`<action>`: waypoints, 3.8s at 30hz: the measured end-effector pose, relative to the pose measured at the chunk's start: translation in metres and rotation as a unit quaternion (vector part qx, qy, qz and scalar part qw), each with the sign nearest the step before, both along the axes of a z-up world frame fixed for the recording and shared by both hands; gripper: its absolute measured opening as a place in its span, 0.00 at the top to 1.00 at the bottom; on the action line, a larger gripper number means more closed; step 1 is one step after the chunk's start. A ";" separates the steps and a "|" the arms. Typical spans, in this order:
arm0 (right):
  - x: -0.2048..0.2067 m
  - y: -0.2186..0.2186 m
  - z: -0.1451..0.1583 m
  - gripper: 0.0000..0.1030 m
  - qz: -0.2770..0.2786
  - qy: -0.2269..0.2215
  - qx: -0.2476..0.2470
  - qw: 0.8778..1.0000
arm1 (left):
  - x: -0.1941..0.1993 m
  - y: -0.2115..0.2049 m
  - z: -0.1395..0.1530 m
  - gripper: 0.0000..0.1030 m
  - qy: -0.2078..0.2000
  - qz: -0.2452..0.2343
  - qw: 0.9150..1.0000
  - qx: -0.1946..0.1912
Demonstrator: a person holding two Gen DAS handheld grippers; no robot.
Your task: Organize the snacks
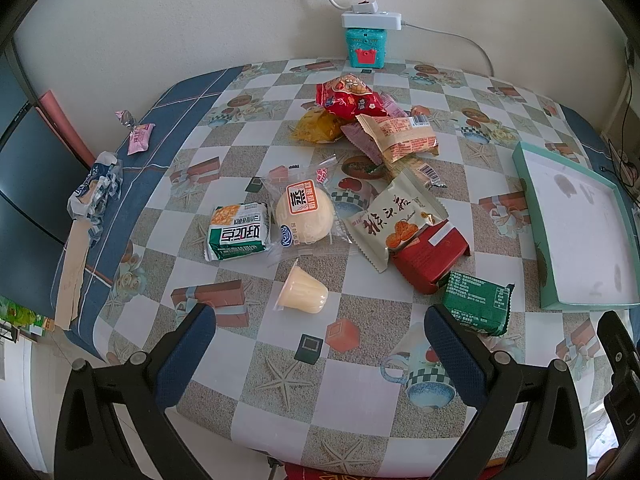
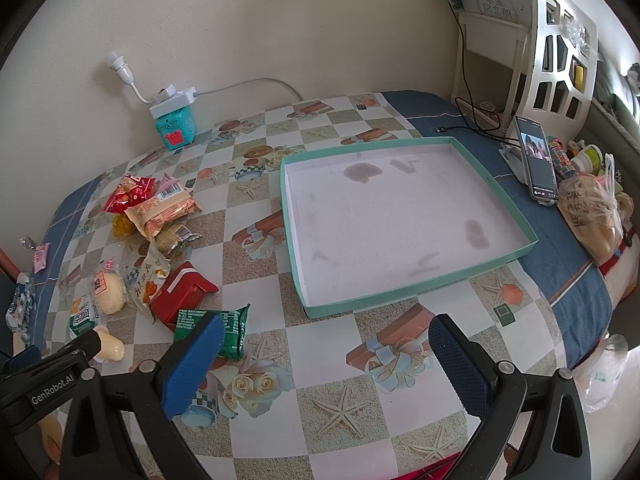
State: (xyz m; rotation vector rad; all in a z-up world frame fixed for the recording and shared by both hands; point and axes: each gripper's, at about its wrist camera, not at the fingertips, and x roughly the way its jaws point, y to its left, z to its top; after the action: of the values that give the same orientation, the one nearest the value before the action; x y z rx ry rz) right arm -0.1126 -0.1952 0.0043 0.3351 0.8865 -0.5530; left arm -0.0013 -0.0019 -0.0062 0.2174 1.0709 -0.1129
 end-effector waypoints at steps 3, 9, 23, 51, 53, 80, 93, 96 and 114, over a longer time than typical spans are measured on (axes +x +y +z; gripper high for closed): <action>0.000 0.000 0.000 0.00 0.000 0.001 0.000 1.000 | 0.000 0.000 0.000 0.00 0.000 0.000 1.000 0.000; 0.001 0.000 0.000 0.00 0.000 0.001 0.000 1.000 | 0.001 -0.001 0.000 0.00 0.000 0.000 1.000 0.000; 0.002 0.001 -0.004 0.00 0.001 0.008 -0.001 1.000 | 0.001 0.003 -0.003 0.00 0.003 0.002 1.000 -0.004; 0.086 0.069 -0.060 0.00 0.135 0.109 0.049 0.984 | 0.047 0.070 -0.047 0.00 0.079 0.079 0.990 -0.081; 0.088 0.072 -0.065 0.01 0.140 0.115 0.052 0.982 | 0.051 0.067 -0.051 0.00 0.085 0.072 0.991 -0.081; 0.111 0.083 -0.096 0.26 0.163 0.150 0.057 0.973 | 0.074 0.037 -0.088 0.26 0.121 0.028 0.992 -0.039; 0.104 0.081 -0.090 0.30 0.164 0.143 0.061 0.974 | 0.068 0.043 -0.092 0.52 0.129 0.033 0.990 -0.053; 0.102 0.076 -0.082 0.30 0.159 0.132 0.064 0.976 | 0.064 0.053 -0.083 0.52 0.126 0.038 0.990 -0.054; 0.096 0.027 -0.009 0.31 0.087 0.032 0.032 0.995 | 0.068 -0.001 -0.010 0.52 0.080 0.001 0.996 -0.037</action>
State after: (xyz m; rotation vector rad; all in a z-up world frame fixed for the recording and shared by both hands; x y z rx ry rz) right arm -0.0169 -0.1686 -0.0049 0.2949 0.9863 -0.3763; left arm 0.0668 -0.0032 -0.0161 0.1418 1.2233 -0.1704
